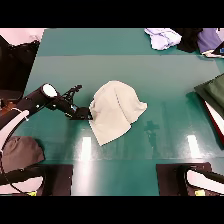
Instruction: Fold the shirts.
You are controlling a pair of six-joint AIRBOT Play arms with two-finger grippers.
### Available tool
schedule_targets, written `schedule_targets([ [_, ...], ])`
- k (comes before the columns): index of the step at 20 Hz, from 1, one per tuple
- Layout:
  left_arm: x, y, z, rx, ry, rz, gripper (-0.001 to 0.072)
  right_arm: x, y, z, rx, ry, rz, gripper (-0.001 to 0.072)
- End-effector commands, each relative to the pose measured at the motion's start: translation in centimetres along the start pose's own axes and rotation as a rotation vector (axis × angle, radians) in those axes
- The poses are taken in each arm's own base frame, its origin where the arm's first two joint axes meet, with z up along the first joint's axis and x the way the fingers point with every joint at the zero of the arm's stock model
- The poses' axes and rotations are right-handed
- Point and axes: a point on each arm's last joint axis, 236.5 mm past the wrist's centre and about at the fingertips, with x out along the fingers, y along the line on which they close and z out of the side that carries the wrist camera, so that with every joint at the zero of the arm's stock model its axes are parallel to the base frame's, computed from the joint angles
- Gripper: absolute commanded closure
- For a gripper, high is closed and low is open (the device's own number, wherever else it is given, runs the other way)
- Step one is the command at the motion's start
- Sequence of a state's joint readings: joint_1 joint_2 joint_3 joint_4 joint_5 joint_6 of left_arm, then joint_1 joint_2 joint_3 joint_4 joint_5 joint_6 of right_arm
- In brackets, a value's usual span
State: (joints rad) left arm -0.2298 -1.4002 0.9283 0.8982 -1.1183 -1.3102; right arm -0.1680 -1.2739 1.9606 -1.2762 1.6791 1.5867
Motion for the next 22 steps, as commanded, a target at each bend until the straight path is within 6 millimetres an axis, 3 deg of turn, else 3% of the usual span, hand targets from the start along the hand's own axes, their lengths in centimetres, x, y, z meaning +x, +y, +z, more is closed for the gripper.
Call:
schedule_targets([
  [1,1.8,-0.4,0.6,-0.013,-0.044,-0.012,0.0063,0.0,0.0,-0.2,0.000,0.008,0.001,0.0692],
  [4,3.2,-1.1,0.8,0.005,-0.052,0.003,0.0063,0.0,0.0,-0.7,0.000,0.028,0.001,0.0692],
  [5,3.2,-1.1,1.2,-0.003,-0.066,0.005,0.0101,0.0,0.0,-0.8,0.000,0.032,0.000,0.0692],
  [6,3.1,-1.3,1.4,-0.017,-0.071,-0.001,0.0344,0.1,0.0,-0.8,0.001,0.034,0.000,0.0692],
  [7,2.8,-1.5,1.5,-0.009,-0.066,-0.006,0.0633,0.5,-0.1,-1.0,0.006,0.045,0.001,0.0692],
  [8,2.4,-2.0,1.7,0.007,-0.062,-0.008,0.0674,1.5,-0.3,-1.8,0.015,0.081,0.005,0.0692],
  [11,-0.2,-3.6,2.9,0.105,-0.067,0.009,0.0675,6.7,-0.3,-5.8,0.038,0.243,0.025,0.0692],
  [13,-3.0,-4.4,4.3,0.189,-0.120,0.055,0.0675,11.3,0.9,-9.4,0.001,0.345,0.056,0.0677],
  [14,-4.4,-4.9,4.8,0.228,-0.152,0.080,0.0675,13.4,2.1,-11.1,-0.034,0.375,0.094,0.0488],
  [15,-5.8,-5.4,5.2,0.258,-0.179,0.093,0.0675,15.4,3.3,-12.5,-0.043,0.389,0.134,0.0206],
  [16,-6.7,-5.8,5.5,0.278,-0.199,0.103,0.0674,17.4,4.7,-13.8,-0.055,0.386,0.177,0.0097],
  [20,-8.1,-6.6,5.4,0.304,-0.221,0.107,0.0674,22.7,7.9,-17.5,-0.156,0.346,0.266,0.0100],
  [22,-8.0,-6.6,5.0,0.303,-0.204,0.107,0.0674,24.4,8.2,-19.9,-0.185,0.413,0.271,0.0100],
])
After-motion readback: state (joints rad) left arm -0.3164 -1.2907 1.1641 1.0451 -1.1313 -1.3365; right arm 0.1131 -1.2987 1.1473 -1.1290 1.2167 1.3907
